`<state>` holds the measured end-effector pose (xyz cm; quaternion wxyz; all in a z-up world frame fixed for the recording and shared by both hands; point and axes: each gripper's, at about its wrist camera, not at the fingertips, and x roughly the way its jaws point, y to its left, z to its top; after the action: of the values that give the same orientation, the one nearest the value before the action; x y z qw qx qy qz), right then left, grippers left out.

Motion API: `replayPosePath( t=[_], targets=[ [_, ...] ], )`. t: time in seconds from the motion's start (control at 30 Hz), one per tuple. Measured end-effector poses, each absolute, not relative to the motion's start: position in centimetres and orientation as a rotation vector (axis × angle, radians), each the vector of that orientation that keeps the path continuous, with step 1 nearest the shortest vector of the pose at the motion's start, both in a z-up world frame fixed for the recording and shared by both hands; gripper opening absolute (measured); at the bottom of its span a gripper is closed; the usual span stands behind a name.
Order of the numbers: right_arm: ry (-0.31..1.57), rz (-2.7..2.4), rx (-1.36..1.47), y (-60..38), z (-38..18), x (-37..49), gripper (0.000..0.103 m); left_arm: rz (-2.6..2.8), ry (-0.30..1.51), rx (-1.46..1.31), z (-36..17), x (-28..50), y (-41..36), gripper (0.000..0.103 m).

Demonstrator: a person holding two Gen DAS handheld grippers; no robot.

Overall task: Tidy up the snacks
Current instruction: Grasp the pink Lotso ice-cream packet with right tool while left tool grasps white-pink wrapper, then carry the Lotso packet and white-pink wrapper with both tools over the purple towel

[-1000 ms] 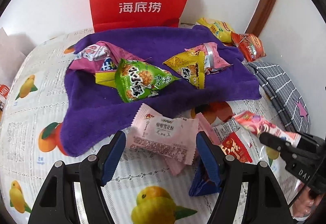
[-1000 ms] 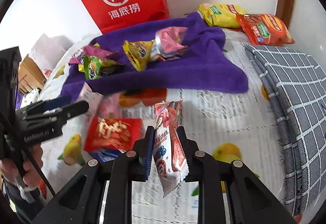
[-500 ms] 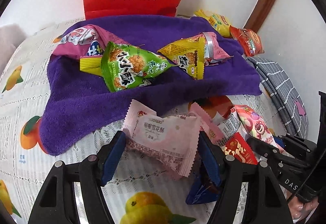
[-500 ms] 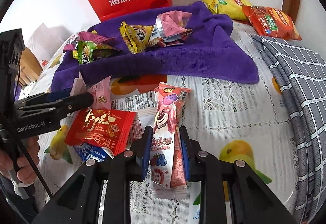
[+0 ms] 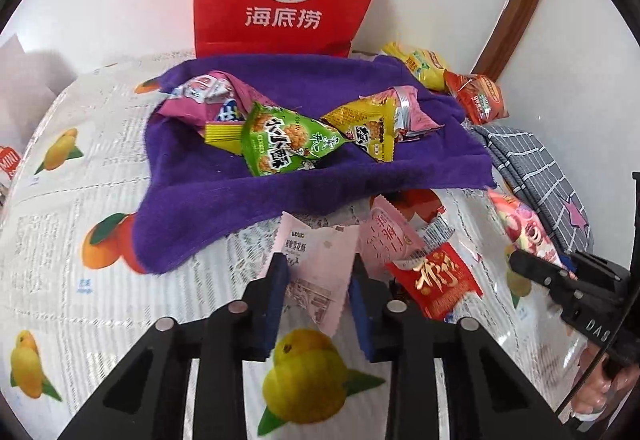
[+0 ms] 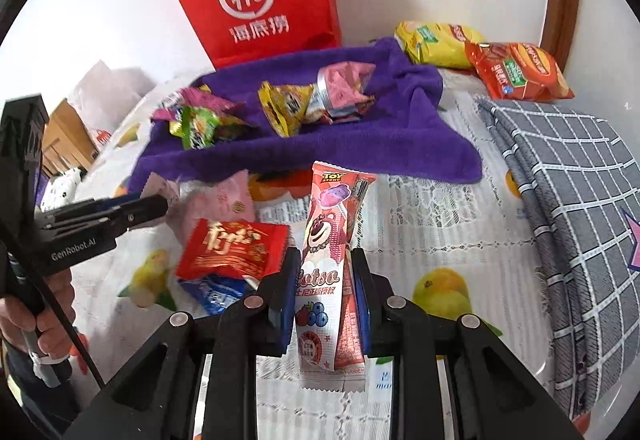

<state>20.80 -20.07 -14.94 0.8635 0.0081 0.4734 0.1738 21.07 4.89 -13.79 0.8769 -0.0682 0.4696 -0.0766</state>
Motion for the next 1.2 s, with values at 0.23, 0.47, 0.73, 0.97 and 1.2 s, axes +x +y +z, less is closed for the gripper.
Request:
replayPosePath(
  t=[0.23, 0.47, 0.73, 0.97, 1.2],
  targets=[
    [0.977, 0.382, 0.048, -20.0, -12.6, 19.8, 0.025, -0.18, 0.953, -0.145, -12.3, 19.4, 5.8, 0.013],
    [0.974, 0.39, 0.046, -19.5, -11.9, 18.9, 0.025, -0.172, 0.959, -0.154, -12.6, 18.4, 6.7, 0.013],
    [1.014, 0.397, 0.078, -19.8, -12.4, 18.7, 0.025, -0.169, 0.946, -0.168, -12.3, 18.2, 6.6, 0.013],
    [0.987, 0.394, 0.096, -19.9, -10.3, 19.1, 0.025, -0.185, 0.902, -0.151, -9.5, 18.1, 5.9, 0.013],
    [0.918, 0.391, 0.067, -18.8, -6.4, 20.4, 0.025, -0.171, 0.858, -0.129, -6.2, 19.6, 5.8, 0.013]
  ],
)
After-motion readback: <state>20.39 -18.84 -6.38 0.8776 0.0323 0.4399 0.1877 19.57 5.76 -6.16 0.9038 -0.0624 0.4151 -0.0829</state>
